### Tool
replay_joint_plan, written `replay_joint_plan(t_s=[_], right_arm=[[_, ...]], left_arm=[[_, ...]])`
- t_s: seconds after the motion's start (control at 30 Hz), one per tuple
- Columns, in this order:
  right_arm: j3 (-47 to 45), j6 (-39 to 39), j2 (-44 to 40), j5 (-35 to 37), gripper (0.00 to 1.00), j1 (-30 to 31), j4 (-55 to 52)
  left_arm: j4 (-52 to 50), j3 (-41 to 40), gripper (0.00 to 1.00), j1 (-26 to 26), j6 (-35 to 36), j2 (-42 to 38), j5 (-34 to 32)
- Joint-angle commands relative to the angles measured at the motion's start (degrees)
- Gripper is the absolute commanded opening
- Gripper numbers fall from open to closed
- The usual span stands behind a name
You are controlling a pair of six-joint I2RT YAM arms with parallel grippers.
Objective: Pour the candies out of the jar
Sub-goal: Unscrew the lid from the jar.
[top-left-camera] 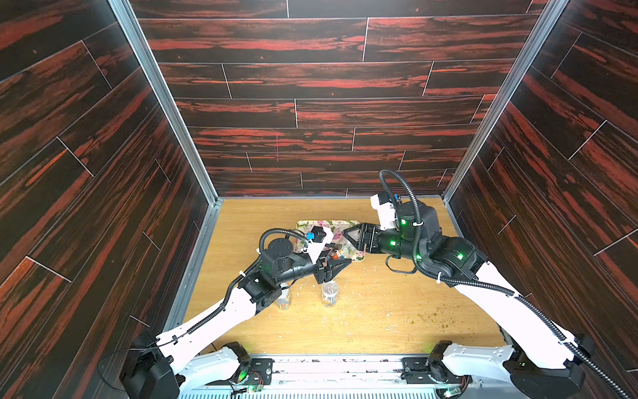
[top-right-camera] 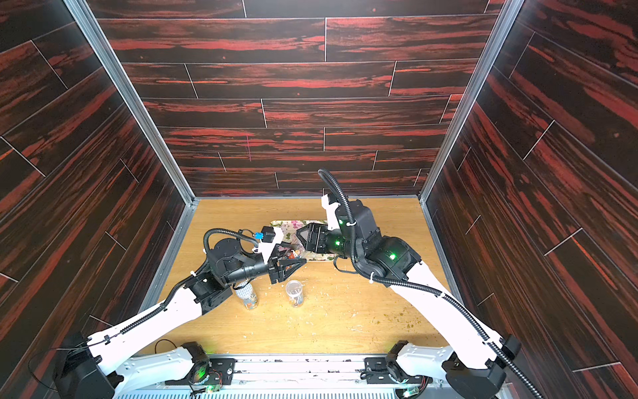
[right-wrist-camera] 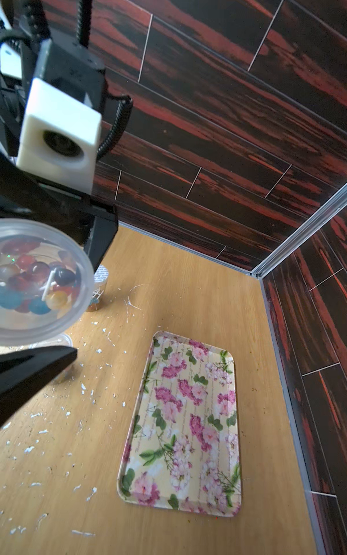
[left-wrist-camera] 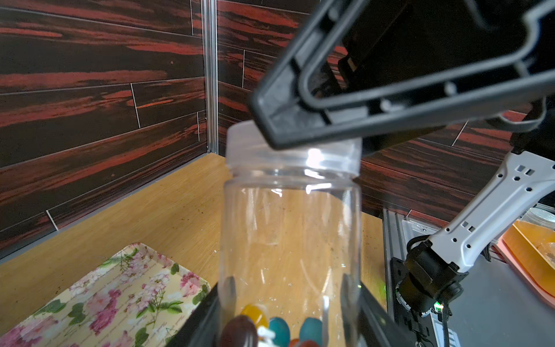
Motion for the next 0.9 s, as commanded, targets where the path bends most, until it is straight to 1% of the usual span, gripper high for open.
replay_joint_plan(t_s=[0.0,0.07,0.17,0.33,0.4,0.5,0.57,0.7,0.87], right_arm=[[1.2,-0.3,0.4,-0.3,0.64,0.4,-0.8],[1.0,-0.9,0.4,-0.7,0.6,0.4,-0.6],[0.5,-2.8,0.2,-0.9,0.56,0.4,-0.1],[-0.7,-7.8,-0.8,-2.3,0.48,0.4,2.5],[-0.9,-10.0,-0.9,-3.6,0.47,0.4,3.4],[-2.6,-13.7,-1.8,-7.9,0.47,0.3,7.2],[-3.7,-15.9,-2.5,-9.6,0.47,0.1,9.0],[-3.9,-20.1,-2.8,-11.7,0.47,-1.6,9.1],[-4.7,-24.4,-3.6,-19.0,0.46,-5.0,11.3]], left_arm=[[1.5,0.6,0.37,0.2,0.1,-0.3,-0.1],[1.5,0.7,0.37,0.2,0.1,-0.3,-0.1],[1.5,0.8,0.37,0.2,-0.2,-0.4,0.2],[1.0,0.9,0.37,0.2,-0.7,-1.1,0.4],[0.8,1.0,0.37,0.2,-0.8,-1.3,0.5],[0.9,1.0,0.37,0.2,-1.5,-1.3,0.7],[1.2,1.0,0.37,0.2,-2.0,-1.3,1.0],[1.4,1.0,0.37,0.2,-2.6,-1.7,1.3],[1.5,0.9,0.37,0.2,-3.0,-2.0,1.6]])
